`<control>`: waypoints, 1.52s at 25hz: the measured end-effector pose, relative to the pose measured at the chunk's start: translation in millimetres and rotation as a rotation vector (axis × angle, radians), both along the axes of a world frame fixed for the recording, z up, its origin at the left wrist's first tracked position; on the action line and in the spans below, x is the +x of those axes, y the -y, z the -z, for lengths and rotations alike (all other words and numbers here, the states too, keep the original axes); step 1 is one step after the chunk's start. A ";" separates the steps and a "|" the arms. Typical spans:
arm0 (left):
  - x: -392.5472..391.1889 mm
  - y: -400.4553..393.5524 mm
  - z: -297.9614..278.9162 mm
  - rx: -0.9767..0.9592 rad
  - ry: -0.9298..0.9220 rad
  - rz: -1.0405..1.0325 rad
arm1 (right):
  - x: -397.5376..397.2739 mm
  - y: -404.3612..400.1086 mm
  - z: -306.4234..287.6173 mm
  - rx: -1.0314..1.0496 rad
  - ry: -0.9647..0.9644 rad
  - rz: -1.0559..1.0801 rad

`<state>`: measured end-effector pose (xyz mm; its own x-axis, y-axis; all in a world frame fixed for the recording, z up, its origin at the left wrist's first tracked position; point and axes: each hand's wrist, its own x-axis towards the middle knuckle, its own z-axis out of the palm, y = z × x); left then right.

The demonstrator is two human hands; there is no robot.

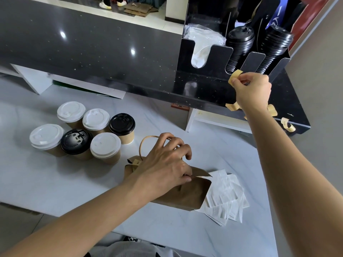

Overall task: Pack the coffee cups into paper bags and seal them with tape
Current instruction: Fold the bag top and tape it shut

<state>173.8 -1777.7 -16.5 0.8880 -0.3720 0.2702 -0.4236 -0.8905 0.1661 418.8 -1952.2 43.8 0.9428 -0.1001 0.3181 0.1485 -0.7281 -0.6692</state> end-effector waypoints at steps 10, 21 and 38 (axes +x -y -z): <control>-1.2 0.4 -1.5 0.010 0.006 0.005 | -96.2 13.8 5.9 -0.103 -0.095 -0.416; 0.6 7.2 -4.3 0.059 0.018 -0.024 | -181.5 45.1 45.1 -0.146 -0.353 -0.611; 4.0 4.3 -6.3 0.047 -0.087 -0.014 | -198.2 52.9 48.0 -0.126 -0.451 -0.654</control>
